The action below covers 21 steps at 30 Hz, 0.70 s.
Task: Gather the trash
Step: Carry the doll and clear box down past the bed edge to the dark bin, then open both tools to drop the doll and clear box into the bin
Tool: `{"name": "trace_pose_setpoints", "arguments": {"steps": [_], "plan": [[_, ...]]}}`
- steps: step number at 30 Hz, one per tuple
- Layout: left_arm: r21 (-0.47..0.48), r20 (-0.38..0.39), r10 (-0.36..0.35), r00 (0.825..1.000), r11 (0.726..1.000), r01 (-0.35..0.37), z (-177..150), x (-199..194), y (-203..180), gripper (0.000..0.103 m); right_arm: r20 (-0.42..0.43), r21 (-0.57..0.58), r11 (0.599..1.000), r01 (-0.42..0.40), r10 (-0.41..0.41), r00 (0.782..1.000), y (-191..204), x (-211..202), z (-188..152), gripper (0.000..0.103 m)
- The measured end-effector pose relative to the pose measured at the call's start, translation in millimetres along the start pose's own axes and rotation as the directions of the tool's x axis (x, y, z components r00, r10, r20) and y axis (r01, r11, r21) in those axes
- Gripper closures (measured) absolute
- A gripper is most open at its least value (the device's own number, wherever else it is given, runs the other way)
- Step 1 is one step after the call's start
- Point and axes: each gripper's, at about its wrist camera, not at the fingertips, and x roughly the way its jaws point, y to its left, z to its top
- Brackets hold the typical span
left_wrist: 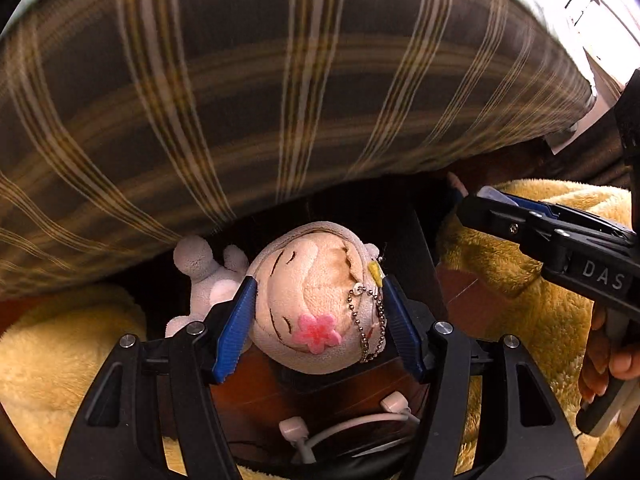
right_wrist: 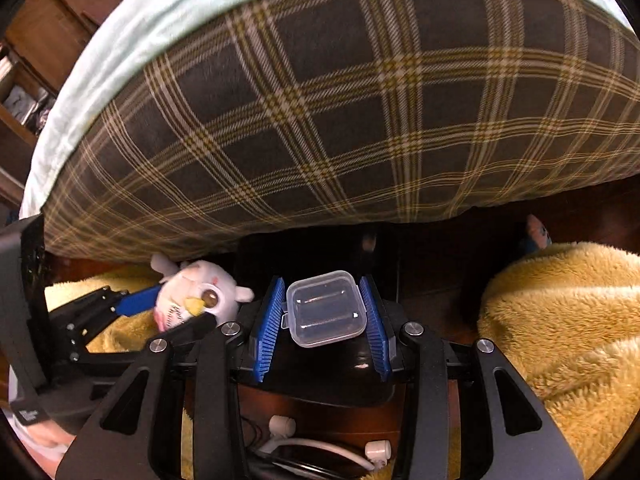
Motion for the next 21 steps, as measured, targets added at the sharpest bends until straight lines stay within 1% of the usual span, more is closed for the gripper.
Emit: {"name": "trace_pose_setpoints", "arguments": {"steps": [3, 7, 9, 10, 15, 18, 21], "plan": [[0.001, -0.020, 0.001, 1.000, 1.000, -0.001, -3, 6, -3, 0.041, 0.002, -0.001, 1.000, -0.003, 0.003, 1.000, 5, 2, 0, 0.062], [0.000, -0.024, 0.015, 1.000, 1.000, -0.015, -7, 8, -1, 0.039, -0.001, -0.003, 1.000, -0.001, 0.001, 1.000, 9, 5, 4, 0.061], [0.003, -0.015, 0.019, 1.000, 1.000, -0.019, -7, 1, 2, 0.038, 0.002, 0.002, 1.000, -0.001, 0.001, 1.000, 6, 1, 6, 0.052], [0.005, -0.010, 0.019, 1.000, 1.000, -0.019, -6, -2, 2, 0.035, 0.008, 0.005, 1.000, 0.000, 0.000, 1.000, 6, -1, 7, 0.048], [0.012, 0.016, 0.037, 0.999, 0.999, -0.037, 2, -12, 2, 0.027, 0.035, 0.022, 1.000, 0.001, -0.002, 0.999, 3, -12, 12, 0.045], [0.017, 0.041, 0.054, 0.998, 0.998, -0.055, 2, -22, 4, 0.022, 0.062, 0.034, 0.999, 0.003, -0.005, 0.998, 0, -23, 15, 0.039], [0.014, 0.083, 0.078, 0.993, 0.997, -0.079, 2, -40, 8, 0.018, 0.095, 0.043, 0.999, 0.005, -0.009, 0.995, -2, -38, 18, 0.033]]}}
